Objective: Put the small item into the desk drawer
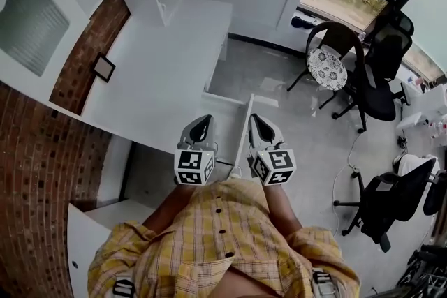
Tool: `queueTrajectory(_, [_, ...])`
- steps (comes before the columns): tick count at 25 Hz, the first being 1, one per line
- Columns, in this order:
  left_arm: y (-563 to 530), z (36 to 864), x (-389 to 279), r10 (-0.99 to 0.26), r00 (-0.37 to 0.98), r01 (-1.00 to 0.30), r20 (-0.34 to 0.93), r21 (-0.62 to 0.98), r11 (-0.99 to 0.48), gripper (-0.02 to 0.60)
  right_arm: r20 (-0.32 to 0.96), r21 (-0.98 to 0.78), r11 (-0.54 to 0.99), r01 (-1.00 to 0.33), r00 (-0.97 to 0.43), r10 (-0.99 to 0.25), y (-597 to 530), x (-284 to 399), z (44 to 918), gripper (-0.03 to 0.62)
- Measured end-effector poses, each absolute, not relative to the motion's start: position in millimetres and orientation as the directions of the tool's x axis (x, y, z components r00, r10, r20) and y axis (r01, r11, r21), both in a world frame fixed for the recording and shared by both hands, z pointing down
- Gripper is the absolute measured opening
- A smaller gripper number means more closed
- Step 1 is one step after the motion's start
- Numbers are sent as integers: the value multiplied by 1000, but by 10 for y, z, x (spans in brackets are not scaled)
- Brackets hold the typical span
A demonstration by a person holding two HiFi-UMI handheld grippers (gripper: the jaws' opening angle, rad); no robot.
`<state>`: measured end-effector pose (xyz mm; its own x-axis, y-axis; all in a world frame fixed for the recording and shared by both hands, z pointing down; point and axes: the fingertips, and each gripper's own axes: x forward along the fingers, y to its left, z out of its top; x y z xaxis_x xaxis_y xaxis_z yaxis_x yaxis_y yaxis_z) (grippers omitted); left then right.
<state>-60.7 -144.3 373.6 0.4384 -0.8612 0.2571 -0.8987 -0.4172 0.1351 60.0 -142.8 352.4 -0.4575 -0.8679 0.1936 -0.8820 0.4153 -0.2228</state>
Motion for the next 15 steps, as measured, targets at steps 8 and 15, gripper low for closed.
queueTrajectory(8, [-1404,3599,-502,-863,461,-887,206,115,-447,5,154,-229,416,-880,-455,-877,-1440,689,3431,-3])
queueTrajectory(15, [-1443,3547,-508,-870,455,-890,189,111,-442,5,127,-226,423,-878,-457,-880,-1471,733,3356,-3])
